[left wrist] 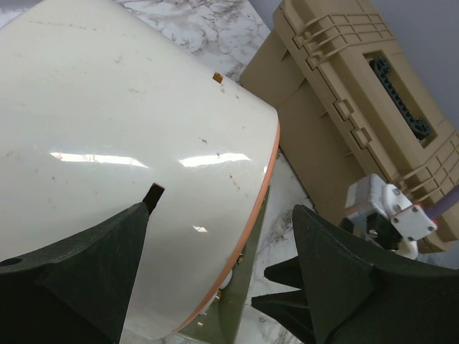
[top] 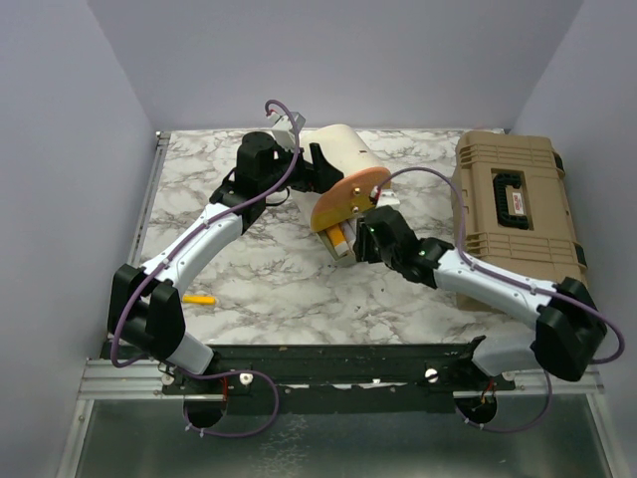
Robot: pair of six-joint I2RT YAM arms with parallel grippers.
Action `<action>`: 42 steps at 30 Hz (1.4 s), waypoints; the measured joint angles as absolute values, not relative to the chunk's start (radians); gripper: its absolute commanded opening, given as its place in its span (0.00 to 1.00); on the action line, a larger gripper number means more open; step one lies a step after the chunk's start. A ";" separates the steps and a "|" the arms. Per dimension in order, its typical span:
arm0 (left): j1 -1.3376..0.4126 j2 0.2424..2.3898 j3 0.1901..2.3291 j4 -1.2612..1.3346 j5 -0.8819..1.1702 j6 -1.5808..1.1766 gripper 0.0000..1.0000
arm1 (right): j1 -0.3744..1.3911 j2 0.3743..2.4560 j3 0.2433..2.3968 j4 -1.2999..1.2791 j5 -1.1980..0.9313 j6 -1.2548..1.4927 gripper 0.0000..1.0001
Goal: Organize the makeup
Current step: Place the makeup in the drawer, then close the drawer in the storage box.
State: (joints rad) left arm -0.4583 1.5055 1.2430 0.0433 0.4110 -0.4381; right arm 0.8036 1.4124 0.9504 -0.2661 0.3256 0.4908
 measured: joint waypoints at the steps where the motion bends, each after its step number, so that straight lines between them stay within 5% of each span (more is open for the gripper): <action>1: -0.458 1.505 1.243 0.043 0.411 -0.438 0.84 | 0.804 1.375 0.915 -0.252 0.326 0.505 0.52; 8: -0.458 1.505 1.240 0.048 0.411 -0.437 0.84 | 0.803 1.208 0.779 -0.192 0.350 0.606 0.54; 42: -0.458 1.505 1.235 0.058 0.414 -0.437 0.84 | 0.574 1.385 0.714 0.057 -0.067 0.842 0.56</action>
State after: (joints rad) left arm -0.4583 1.5055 1.2354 0.0578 0.4145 -0.4374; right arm 0.5735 1.3853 0.7143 0.0566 -0.0673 0.8421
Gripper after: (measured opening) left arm 0.836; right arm 0.562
